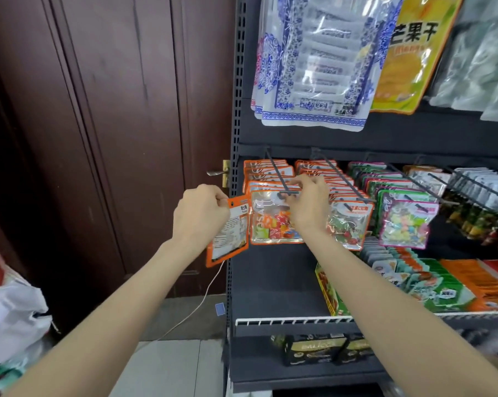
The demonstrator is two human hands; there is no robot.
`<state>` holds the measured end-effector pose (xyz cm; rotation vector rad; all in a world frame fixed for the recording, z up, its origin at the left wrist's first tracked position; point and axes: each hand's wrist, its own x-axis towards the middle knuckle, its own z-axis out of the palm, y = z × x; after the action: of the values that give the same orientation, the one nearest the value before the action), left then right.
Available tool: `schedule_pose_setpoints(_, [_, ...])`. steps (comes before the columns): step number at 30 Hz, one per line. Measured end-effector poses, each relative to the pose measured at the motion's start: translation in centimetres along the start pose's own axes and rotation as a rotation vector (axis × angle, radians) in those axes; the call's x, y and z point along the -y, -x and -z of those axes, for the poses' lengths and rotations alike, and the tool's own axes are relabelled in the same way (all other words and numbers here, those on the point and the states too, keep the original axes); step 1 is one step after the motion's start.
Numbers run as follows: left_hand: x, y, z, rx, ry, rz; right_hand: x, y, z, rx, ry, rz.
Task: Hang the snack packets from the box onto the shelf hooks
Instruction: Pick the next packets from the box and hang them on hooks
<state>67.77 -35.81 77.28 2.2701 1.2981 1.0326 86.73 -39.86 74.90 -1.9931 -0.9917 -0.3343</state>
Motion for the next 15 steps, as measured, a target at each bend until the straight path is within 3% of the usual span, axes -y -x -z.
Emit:
schedule_pose_setpoints(3, [-0.2,0.0,-0.2,0.111,0.157,0.067,0.0,1.7,0.4,-0.115,0.012,0.041])
schedule_pose_setpoints(5, [-0.6,0.3,-0.6,0.192,0.297,0.128,-0.4,3.6,1.5,-0.051,-0.101,0.06])
schedule_pose_setpoints(9, [-2.0,0.9,-1.8,0.292,0.548,0.243,-0.3,7.2,4.6,0.642,-0.457,0.086])
schedule_pose_setpoints(11, [-3.0,1.3,-2.5,0.326,0.637,0.272,-0.2,8.1,5.0,0.789,-0.465,0.149])
schedule_pose_setpoints(15, [-3.9,1.9,-4.1,0.343,0.758,0.187,-1.1,7.4,3.7,0.493,-0.437,0.154])
